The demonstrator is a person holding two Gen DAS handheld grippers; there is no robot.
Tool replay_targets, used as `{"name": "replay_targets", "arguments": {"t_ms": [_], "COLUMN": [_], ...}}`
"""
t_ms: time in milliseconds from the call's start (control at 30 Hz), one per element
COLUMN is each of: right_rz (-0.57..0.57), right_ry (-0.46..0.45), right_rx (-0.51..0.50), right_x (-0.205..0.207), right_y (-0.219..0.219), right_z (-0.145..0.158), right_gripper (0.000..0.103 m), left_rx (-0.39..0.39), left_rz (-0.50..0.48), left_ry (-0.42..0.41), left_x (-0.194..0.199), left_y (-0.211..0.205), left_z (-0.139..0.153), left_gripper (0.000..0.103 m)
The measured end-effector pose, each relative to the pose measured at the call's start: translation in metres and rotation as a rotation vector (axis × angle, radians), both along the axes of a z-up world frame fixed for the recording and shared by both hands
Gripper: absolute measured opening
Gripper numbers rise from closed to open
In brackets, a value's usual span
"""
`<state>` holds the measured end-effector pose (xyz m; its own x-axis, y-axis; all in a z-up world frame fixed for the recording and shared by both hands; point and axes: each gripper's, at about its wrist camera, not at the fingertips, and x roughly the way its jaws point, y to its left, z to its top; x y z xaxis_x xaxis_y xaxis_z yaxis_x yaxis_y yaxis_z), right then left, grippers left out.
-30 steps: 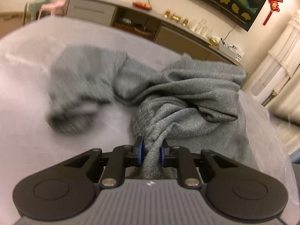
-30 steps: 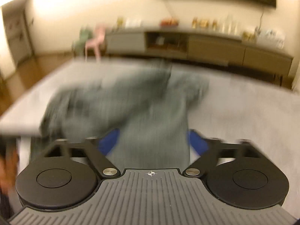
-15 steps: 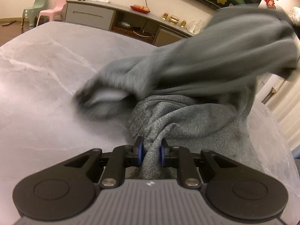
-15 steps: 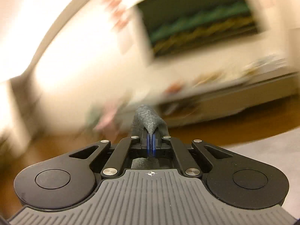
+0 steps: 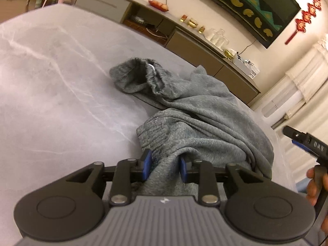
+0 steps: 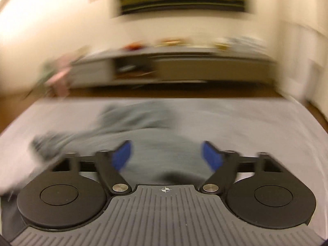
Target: Fold clothes
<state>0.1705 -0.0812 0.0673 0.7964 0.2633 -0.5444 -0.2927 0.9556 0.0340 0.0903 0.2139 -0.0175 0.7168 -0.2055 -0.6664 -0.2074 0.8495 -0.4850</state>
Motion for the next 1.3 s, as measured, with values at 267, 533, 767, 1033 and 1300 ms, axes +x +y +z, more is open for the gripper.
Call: {"name": "replay_targets", "arguments": {"t_ms": [267,533,767,1033,1300], "right_rz": [0.496,0.616,0.247,-0.581,-0.629], "right_ry": [0.000,0.175,-0.084,-0.213,0.004], "right_rx": [-0.246,-0.405,-0.136,-0.022,0.012], "right_x": [0.014,0.055,0.059,0.049,-0.018], "right_y": [0.176,0.276,0.154,-0.145,-0.217], "right_z": [0.001,-0.043,0.065,0.139,0.046], "right_gripper": [0.092,0.017,0.016,0.016,0.066], "left_rx": [0.077,0.073,0.044,0.108,0.152], "left_rz": [0.014,0.018,0.013,0.000,-0.006], "left_ry": [0.010,0.022,0.007,-0.069,-0.118], "left_x": [-0.008,-0.008,-0.013,-0.016,-0.009], "left_y": [-0.024,-0.021,-0.016,-0.024,-0.021], "left_z": [-0.009,-0.012,-0.006,0.010,0.020], "left_gripper": [0.030,0.029,0.027,0.026,0.026]}}
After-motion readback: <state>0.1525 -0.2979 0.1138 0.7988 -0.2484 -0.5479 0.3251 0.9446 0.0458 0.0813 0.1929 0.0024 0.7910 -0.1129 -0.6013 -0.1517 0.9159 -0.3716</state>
